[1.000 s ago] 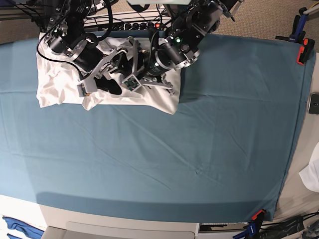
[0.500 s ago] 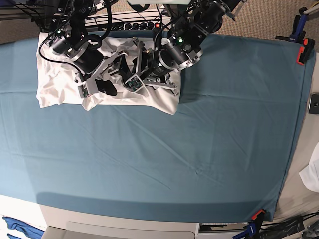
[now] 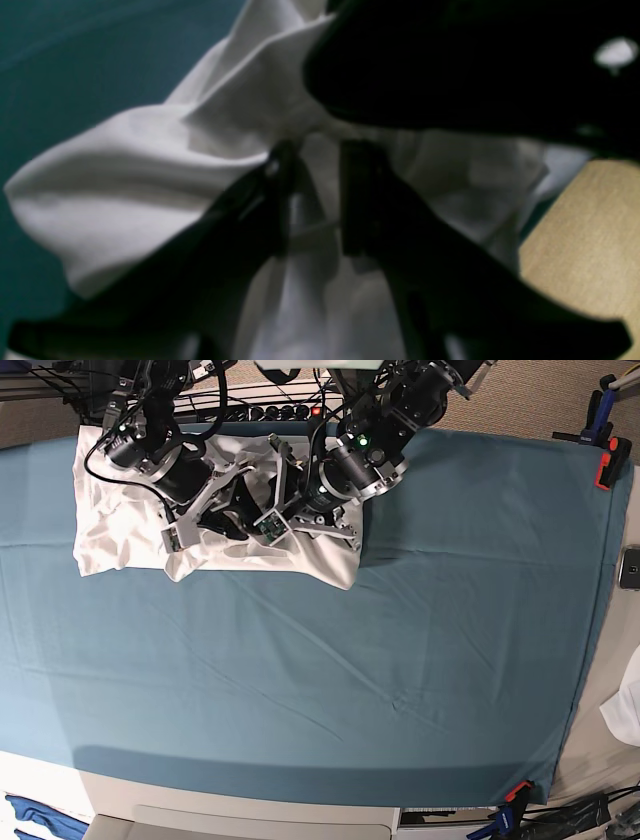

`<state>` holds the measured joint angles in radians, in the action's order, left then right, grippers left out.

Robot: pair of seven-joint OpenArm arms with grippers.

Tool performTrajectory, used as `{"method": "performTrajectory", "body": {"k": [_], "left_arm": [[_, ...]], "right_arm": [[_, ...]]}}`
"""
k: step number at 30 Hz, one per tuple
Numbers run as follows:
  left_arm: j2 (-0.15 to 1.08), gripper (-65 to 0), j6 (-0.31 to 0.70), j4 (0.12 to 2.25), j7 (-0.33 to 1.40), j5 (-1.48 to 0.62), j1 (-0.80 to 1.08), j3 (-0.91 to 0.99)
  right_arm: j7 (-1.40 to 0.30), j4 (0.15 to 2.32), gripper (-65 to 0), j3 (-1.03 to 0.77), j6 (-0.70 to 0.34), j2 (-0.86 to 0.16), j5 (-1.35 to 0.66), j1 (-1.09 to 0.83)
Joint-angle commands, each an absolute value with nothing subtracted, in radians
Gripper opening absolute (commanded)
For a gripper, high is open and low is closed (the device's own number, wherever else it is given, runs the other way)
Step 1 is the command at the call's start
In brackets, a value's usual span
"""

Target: Fold the T-shirt properly

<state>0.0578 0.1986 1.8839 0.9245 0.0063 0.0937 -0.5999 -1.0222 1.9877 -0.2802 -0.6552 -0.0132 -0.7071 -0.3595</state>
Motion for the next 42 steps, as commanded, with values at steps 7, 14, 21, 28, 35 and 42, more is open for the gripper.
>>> {"method": "performTrajectory", "body": {"k": [7,14,21,28,35,42], "left_arm": [[0.068,-47.8,0.147,1.960,0.928,0.080,0.083,-0.599],[0.097,-48.0,0.104,1.984,0.931,0.120,0.083,-0.599],[0.103,-48.0,0.104,1.984,0.934,0.120,0.083,-0.599],[0.103,-48.0,0.104,1.983,0.935,0.119,0.083,-0.599],[0.111,-48.0,0.104,1.980,0.950,0.120,0.088,-0.599],[0.220,-48.0,0.101,1.980,0.950,0.120,0.100,-0.599]], "right_arm": [[-0.989,2.001,-65.0,-0.282,-0.654,-0.014,-0.660,-0.317],[-0.935,2.001,-65.0,-0.283,-0.538,-0.013,-0.553,-0.316],[-0.881,2.001,-65.0,-0.283,-0.363,-0.002,-0.427,-0.316],[-0.880,2.001,-65.0,-0.282,-0.331,0.028,-0.422,-0.316],[-0.913,2.001,-63.3,-0.282,-0.374,0.027,-0.376,-0.316],[-0.902,2.001,-46.0,-0.326,-0.338,0.017,-0.290,-0.315]]}}
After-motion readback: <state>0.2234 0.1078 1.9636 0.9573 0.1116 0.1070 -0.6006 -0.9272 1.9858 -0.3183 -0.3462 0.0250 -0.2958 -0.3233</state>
